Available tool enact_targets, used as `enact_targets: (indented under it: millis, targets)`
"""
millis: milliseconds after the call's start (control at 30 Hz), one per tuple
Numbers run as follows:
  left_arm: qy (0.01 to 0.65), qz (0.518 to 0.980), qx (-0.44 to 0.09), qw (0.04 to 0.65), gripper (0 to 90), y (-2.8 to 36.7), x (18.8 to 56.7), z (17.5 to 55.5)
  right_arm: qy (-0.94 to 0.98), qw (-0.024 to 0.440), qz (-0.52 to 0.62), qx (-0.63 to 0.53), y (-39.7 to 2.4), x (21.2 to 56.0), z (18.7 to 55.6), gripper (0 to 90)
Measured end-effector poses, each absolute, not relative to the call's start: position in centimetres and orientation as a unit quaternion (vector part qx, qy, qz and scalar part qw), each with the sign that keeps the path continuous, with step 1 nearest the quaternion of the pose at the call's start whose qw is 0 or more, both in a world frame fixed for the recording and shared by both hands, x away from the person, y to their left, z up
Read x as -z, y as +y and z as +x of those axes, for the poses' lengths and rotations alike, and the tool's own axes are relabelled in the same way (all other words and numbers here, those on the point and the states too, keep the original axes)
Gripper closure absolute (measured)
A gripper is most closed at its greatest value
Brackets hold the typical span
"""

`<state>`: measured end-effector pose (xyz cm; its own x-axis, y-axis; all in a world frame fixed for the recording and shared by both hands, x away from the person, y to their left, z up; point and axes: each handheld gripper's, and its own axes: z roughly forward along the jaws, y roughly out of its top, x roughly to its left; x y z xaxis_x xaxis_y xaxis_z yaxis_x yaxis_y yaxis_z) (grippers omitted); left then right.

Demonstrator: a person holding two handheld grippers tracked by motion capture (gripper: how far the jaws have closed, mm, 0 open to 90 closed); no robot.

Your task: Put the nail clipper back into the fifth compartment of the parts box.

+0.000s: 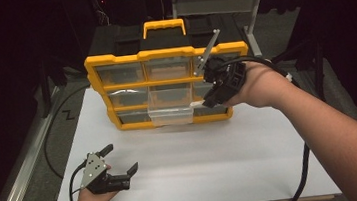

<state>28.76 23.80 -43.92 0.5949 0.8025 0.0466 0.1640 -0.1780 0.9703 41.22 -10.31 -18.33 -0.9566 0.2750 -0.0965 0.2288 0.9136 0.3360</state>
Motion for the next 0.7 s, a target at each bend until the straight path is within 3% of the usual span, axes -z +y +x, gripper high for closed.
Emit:
enact_targets:
  millis: [700]
  targets:
    - [0.345,0.704,-0.291,0.548,0.2,24.3,44.0,28.8,0.976,0.073,0.111,-0.170,-6.7,18.2,43.2,79.6]
